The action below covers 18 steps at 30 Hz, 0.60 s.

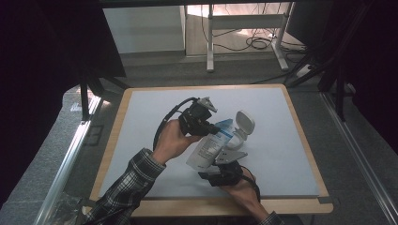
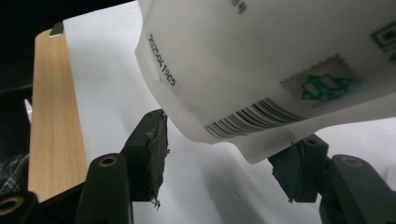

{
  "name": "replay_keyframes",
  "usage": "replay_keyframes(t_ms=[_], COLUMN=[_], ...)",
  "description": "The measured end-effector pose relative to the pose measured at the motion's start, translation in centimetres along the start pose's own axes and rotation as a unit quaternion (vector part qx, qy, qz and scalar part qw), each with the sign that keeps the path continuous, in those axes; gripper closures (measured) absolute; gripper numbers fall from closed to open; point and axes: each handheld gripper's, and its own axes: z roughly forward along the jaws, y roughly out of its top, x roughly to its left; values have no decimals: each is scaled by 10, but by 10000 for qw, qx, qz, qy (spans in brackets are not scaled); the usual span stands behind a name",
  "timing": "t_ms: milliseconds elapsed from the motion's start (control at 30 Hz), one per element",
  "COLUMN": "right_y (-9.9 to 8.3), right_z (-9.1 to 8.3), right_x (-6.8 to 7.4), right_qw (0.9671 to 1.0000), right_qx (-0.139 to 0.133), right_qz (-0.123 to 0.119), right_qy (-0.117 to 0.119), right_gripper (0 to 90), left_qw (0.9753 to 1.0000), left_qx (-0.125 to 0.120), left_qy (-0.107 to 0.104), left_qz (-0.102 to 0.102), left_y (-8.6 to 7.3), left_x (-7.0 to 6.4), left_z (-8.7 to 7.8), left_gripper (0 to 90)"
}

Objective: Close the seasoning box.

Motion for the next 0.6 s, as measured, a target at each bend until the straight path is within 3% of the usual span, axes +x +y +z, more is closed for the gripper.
replay_keyframes(t_ms=[600], right_y=[0], right_z=[2], right_x=[-1], right_qw=[9991], right_qx=[-151], right_qz=[97], right_qy=[372], right_gripper=[413], left_qw=[10000], left_qx=[19], left_qy=[4], left_qz=[-42], left_y=[8], left_x=[-2], left_z=[7], left_gripper=[900])
